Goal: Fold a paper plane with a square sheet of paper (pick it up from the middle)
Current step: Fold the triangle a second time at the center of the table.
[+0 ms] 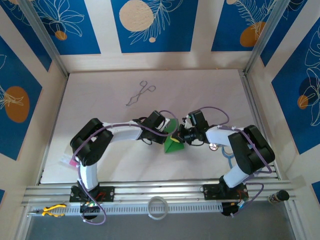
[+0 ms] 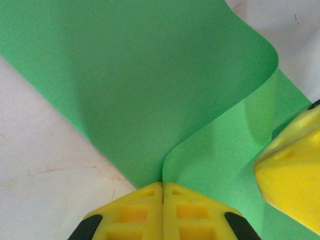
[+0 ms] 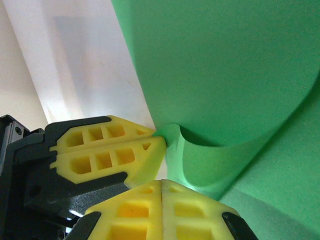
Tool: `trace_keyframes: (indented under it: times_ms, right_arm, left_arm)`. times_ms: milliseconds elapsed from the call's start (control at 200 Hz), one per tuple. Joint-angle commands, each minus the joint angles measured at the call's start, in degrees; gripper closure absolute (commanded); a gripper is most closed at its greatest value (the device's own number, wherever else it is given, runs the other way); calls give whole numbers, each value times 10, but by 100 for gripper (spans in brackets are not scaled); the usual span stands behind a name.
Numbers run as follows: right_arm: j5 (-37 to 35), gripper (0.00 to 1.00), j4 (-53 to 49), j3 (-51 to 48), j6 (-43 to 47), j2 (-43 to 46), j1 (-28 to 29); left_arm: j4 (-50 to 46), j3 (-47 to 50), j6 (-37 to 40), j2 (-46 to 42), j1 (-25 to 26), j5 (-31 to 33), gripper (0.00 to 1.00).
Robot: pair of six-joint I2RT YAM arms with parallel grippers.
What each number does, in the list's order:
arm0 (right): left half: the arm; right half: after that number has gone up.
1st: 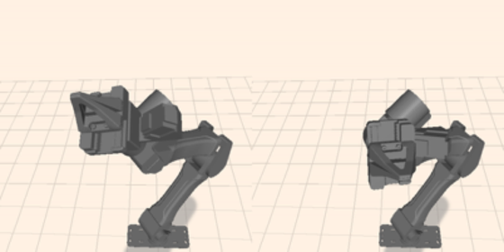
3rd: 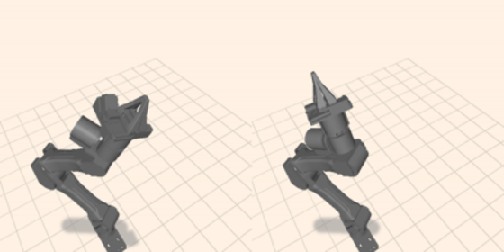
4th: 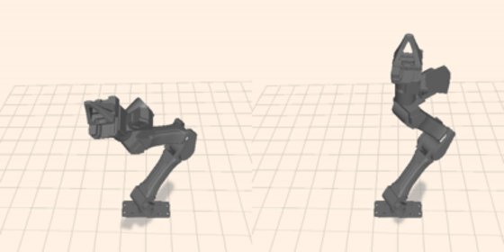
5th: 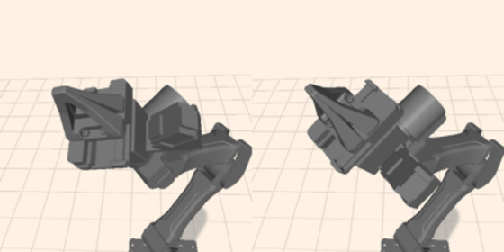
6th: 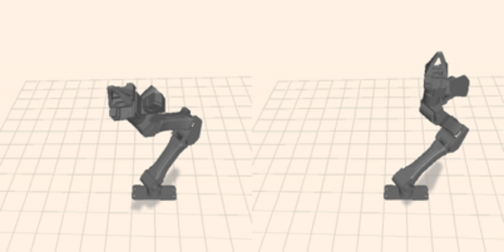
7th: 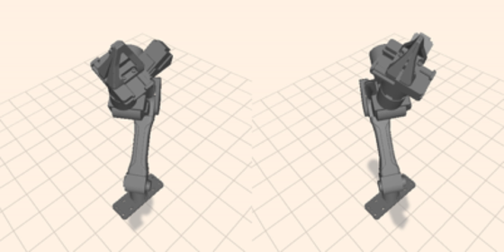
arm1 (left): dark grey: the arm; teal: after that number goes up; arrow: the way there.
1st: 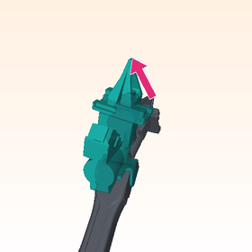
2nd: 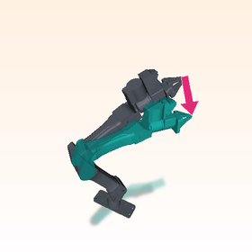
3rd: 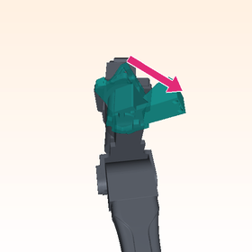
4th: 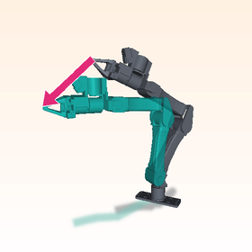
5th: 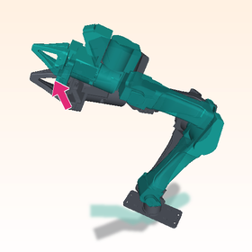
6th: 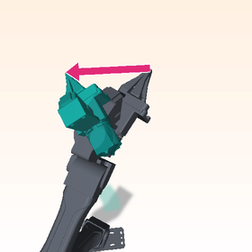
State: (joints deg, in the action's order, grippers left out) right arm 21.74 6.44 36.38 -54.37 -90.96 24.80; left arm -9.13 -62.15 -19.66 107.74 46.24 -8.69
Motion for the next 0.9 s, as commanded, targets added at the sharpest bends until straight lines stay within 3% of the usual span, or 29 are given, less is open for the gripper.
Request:
trace_keyframes:
  times_ms: [0,645,895]
  right_arm:
    - [10,100,0,9,-3,-13,3]
    - [4,100,-9,0,4,-6,-2]
    - [-21,100,-48,-13,10,49,-5]
  left_arm:
    - [-17,12,-8,-2,-6,8,100]
    - [-14,20,-17,-15,-6,16,100]
    - [-17,15,-14,-15,-6,16,100]
